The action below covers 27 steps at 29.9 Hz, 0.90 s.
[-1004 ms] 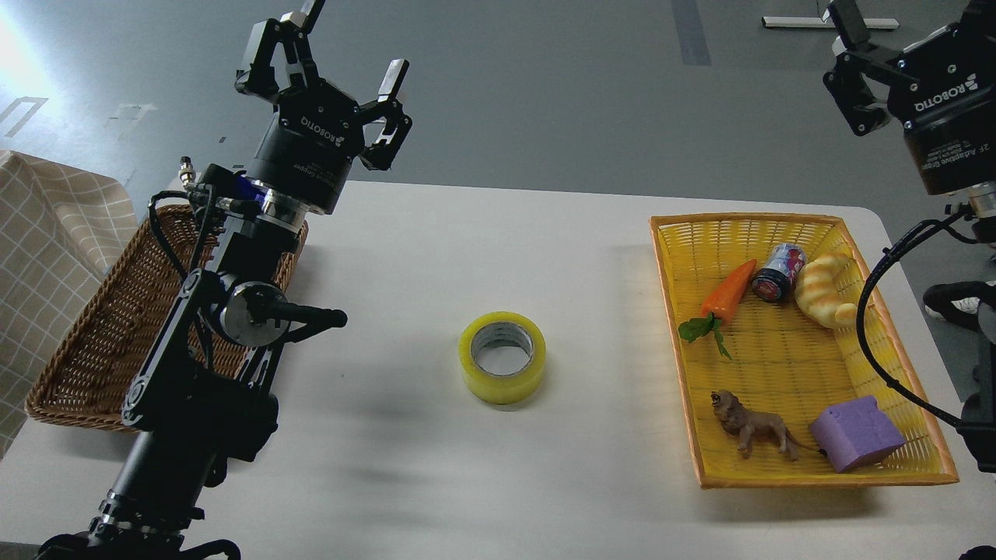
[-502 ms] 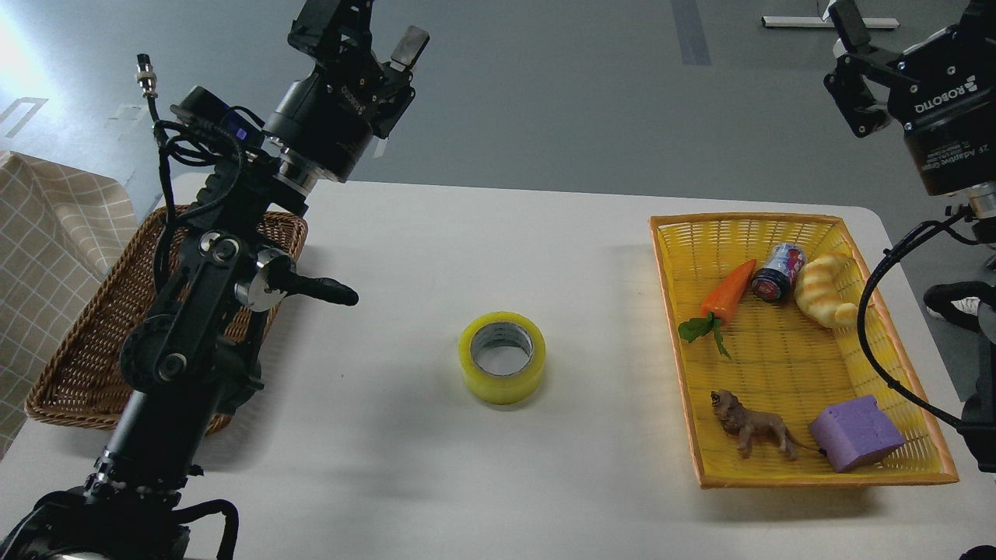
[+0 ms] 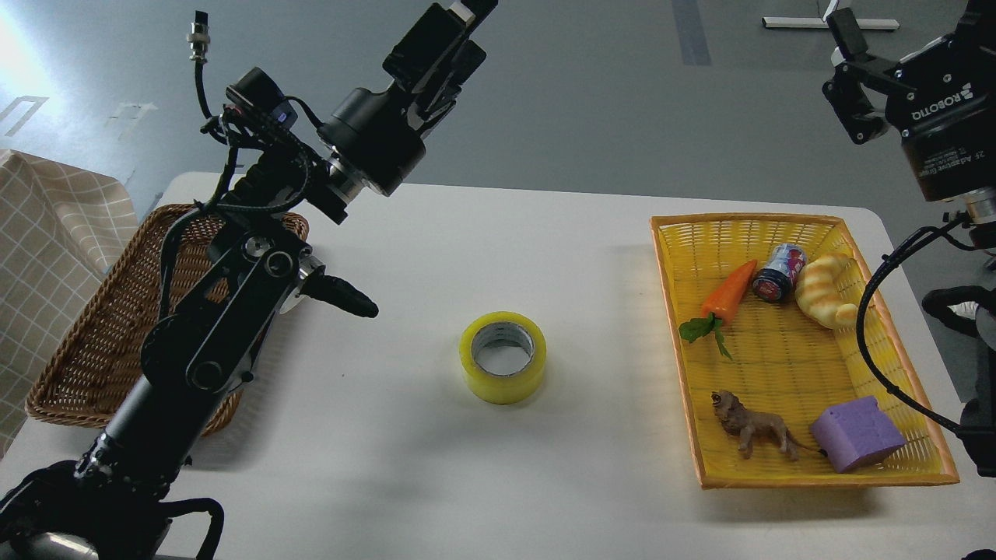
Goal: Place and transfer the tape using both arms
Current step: 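Reach the left gripper down to the tape roll on the table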
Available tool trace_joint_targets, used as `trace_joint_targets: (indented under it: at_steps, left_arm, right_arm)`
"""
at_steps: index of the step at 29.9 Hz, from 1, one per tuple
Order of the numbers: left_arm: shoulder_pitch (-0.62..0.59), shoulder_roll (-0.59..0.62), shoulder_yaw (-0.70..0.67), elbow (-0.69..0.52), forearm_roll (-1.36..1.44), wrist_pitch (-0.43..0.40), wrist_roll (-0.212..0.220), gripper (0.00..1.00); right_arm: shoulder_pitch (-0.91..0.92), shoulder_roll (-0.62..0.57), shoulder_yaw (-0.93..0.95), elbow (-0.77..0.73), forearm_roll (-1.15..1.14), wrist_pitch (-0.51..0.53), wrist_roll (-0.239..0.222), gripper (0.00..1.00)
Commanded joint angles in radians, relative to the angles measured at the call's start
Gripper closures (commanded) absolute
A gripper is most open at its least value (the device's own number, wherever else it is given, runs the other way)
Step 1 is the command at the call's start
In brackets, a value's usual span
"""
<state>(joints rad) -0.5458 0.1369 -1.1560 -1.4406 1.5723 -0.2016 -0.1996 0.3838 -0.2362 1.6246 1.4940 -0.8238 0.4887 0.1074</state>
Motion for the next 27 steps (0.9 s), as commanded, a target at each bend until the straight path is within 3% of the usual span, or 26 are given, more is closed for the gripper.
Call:
trace_joint_targets:
  at_steps: [1,4,10,27]
  left_arm:
    - [-0.005,0.012,0.053,0.006,0.243,0.057,-0.003,0.02]
    - [-0.005,0.015,0.105,0.015,0.413,0.106,-0.004,0.02]
    - [0.015,0.039,0.281,0.034,0.604,0.114,-0.004,0.02]
    - [0.024,0.108,0.541,0.173,0.609,0.114,0.005,0.02]
  right_arm:
    - [-0.003,0.001,0.000,0.000,0.000,0.000,0.000,0.00]
    - [-0.011,0.001,0.000,0.000,0.000,0.000,0.000,0.00]
    - [-0.013,0.005,0.000,-0.009,0.000,0.000,0.000,0.00]
    - [-0.016,0.000,-0.002,-0.018,0.000,0.000,0.000,0.00]
